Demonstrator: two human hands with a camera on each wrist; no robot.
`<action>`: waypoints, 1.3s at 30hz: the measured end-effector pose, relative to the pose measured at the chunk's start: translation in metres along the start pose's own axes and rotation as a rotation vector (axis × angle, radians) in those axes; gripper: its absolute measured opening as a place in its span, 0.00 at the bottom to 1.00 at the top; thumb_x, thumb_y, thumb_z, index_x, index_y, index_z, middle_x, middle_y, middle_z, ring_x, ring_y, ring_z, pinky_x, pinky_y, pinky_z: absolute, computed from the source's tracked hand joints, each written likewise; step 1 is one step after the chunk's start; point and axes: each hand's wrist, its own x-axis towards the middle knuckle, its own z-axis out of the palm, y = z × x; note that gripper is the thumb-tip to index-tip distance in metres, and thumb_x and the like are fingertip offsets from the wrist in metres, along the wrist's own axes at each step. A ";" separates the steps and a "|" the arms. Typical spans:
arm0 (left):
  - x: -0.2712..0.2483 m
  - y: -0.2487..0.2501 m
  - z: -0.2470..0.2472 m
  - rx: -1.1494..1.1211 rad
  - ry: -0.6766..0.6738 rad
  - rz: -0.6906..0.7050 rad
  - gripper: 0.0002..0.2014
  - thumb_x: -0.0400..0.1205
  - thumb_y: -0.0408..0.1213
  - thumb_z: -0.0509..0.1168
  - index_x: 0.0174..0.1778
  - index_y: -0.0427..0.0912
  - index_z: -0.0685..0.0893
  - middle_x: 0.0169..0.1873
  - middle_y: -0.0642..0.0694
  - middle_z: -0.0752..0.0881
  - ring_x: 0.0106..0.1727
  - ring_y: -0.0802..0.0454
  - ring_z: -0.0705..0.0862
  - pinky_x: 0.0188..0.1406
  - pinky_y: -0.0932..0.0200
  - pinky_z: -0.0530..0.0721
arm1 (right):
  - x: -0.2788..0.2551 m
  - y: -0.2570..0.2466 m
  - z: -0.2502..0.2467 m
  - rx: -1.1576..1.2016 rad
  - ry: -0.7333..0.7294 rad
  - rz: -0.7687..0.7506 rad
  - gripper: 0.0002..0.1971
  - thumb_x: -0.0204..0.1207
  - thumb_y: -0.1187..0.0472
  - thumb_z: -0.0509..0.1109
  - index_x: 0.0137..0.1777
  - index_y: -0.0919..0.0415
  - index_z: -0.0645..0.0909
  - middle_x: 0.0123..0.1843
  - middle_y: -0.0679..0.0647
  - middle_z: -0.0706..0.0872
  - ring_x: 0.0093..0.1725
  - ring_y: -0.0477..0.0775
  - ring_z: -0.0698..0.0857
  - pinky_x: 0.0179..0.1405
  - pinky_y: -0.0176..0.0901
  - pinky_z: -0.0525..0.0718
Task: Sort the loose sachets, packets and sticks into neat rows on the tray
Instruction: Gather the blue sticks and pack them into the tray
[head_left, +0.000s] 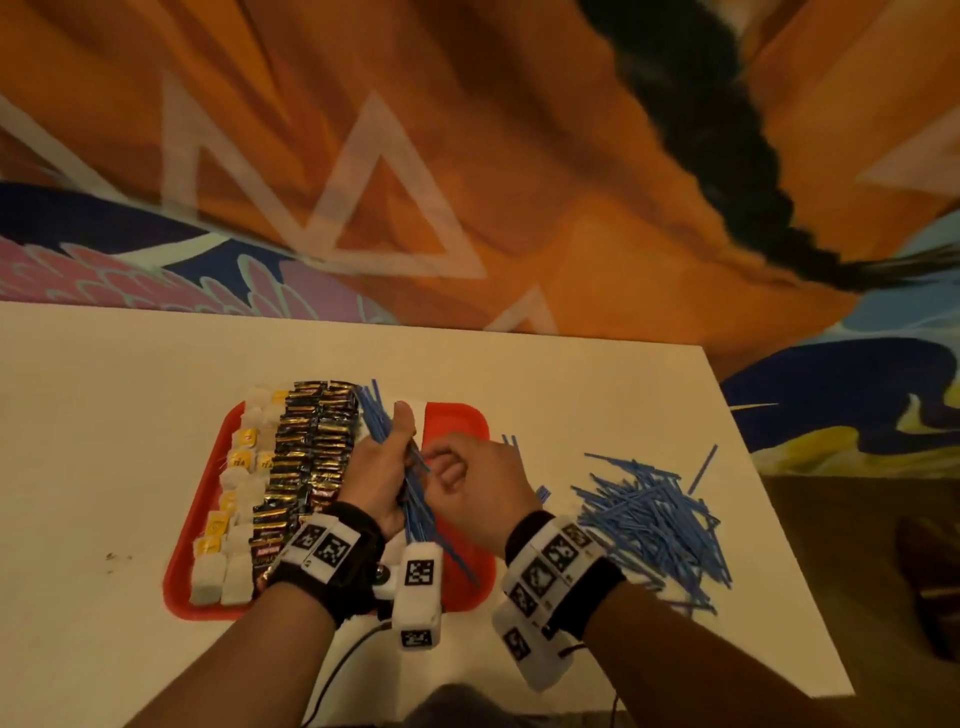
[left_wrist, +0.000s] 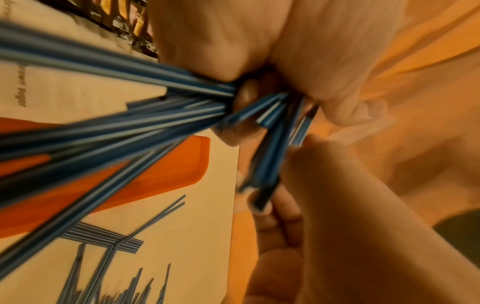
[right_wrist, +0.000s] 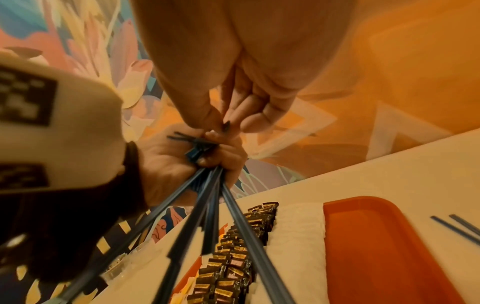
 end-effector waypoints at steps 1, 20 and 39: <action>0.000 0.003 0.003 -0.004 -0.015 0.004 0.25 0.79 0.62 0.67 0.29 0.45 0.73 0.21 0.47 0.71 0.22 0.48 0.74 0.24 0.58 0.74 | 0.000 -0.001 -0.002 0.000 0.005 -0.001 0.14 0.74 0.69 0.68 0.56 0.56 0.87 0.41 0.52 0.88 0.38 0.47 0.84 0.38 0.23 0.79; -0.023 0.199 0.102 -0.107 -0.195 0.445 0.21 0.89 0.40 0.57 0.27 0.47 0.65 0.21 0.49 0.65 0.20 0.52 0.64 0.18 0.60 0.66 | 0.021 -0.089 -0.114 0.791 -0.277 0.195 0.10 0.82 0.50 0.68 0.60 0.50 0.82 0.52 0.49 0.86 0.44 0.51 0.85 0.46 0.50 0.83; -0.106 0.339 0.158 -0.087 -0.285 0.862 0.23 0.88 0.48 0.61 0.25 0.46 0.76 0.19 0.50 0.77 0.20 0.54 0.77 0.22 0.61 0.76 | 0.047 -0.200 -0.198 1.067 -0.315 -0.065 0.25 0.72 0.39 0.74 0.61 0.57 0.89 0.48 0.60 0.88 0.46 0.60 0.89 0.67 0.71 0.78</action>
